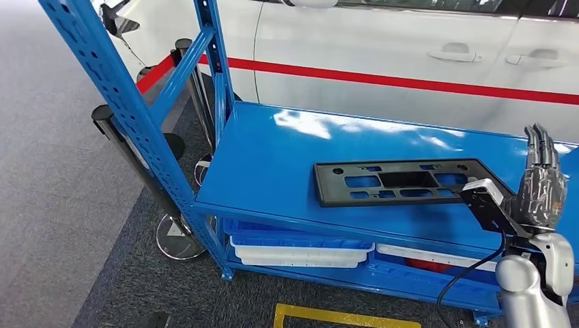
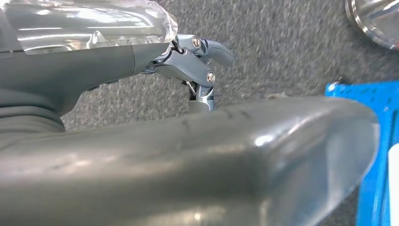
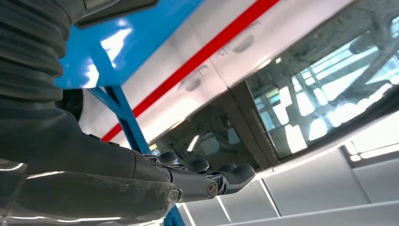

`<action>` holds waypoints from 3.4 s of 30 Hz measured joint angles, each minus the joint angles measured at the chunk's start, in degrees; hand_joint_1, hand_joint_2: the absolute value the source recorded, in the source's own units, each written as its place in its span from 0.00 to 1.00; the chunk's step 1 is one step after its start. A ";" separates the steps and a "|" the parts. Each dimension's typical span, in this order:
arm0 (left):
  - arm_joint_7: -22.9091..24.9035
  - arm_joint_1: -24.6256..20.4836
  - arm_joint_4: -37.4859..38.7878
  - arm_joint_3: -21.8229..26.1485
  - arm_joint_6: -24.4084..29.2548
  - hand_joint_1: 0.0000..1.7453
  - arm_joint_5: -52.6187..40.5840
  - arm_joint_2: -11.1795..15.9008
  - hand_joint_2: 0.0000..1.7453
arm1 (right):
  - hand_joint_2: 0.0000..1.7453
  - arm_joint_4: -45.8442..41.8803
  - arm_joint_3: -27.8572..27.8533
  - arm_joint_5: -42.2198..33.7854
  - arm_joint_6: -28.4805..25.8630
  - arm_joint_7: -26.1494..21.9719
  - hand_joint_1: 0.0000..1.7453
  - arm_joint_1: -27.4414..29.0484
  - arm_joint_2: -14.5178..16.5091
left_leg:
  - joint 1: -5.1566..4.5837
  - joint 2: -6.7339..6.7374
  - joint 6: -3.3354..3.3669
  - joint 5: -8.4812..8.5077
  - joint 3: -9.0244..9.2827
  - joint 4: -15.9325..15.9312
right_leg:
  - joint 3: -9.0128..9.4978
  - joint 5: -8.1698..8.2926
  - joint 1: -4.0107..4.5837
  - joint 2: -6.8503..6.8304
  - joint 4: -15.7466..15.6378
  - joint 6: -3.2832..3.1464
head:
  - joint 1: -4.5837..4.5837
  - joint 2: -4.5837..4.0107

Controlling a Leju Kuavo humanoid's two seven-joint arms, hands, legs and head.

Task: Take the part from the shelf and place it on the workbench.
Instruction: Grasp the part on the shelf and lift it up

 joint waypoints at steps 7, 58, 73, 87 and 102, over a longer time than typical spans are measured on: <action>-0.17 -0.31 0.00 0.32 0.72 0.00 1.21 0.09 0.00 | 1.00 1.20 1.75 2.25 -1.40 -2.87 0.00 -0.87 -1.21 | 0.00 -0.06 -0.04 -0.16 0.28 0.03 | -2.36 0.25 -0.41 -0.09 4.47 0.46 | -0.01 0.01; -0.49 -0.83 0.04 3.31 1.54 0.00 0.83 -0.41 0.00 | 1.00 12.87 18.61 16.31 -5.37 2.77 0.00 0.76 0.24 | -0.48 0.01 -1.10 -0.16 -0.29 0.47 | 2.00 1.93 0.46 -0.20 -3.37 -1.52 | -0.02 0.01; 1.30 -1.82 0.04 0.73 -0.03 0.00 -1.16 -1.79 0.00 | 1.00 18.98 21.11 26.23 -1.22 9.16 0.85 -3.10 2.80 | -0.33 0.05 -1.60 -0.02 -0.22 0.22 | 1.42 2.03 -0.12 -0.05 -3.01 -1.01 | -0.02 -0.01; 1.99 -1.29 0.04 -0.05 -0.29 0.00 -1.23 -2.09 0.00 | 1.00 32.91 23.55 30.47 -0.95 11.99 1.00 -11.24 10.69 | -0.40 0.07 -1.59 0.40 -0.97 0.64 | 1.72 1.99 0.55 -0.13 -3.29 -2.39 | -0.03 -0.01; 2.43 -0.55 0.04 0.01 0.55 0.00 -0.69 -3.06 0.00 | 1.00 36.33 22.98 21.21 -3.69 5.38 1.00 -13.54 13.10 | -0.06 -0.02 -1.22 0.49 -0.39 0.19 | 1.53 2.15 -0.17 -0.14 -2.60 -0.81 | -0.02 0.00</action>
